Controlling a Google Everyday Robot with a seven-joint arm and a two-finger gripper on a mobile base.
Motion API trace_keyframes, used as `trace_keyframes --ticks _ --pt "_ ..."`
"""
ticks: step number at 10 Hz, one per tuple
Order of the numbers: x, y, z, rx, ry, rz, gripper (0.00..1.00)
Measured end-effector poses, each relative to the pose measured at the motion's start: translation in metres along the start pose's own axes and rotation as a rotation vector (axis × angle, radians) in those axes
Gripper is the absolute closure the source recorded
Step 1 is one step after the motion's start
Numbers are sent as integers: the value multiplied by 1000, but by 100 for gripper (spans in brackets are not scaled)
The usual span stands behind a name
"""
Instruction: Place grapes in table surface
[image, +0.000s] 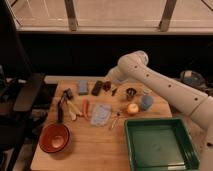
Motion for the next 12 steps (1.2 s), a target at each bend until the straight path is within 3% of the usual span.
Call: trace_keyframes --ticks 1,2,4,7,9,12 --pt "0 -1 9 -8 -8 0 100" --pt "1 0 23 -17 -43 5 98" --pt "10 9 53 -51 -103 34 80" --pt "20 21 83 -107 -150 77 49" --pt "26 25 96 -139 -152 97 31" --pt "34 26 100 -160 -140 121 30"
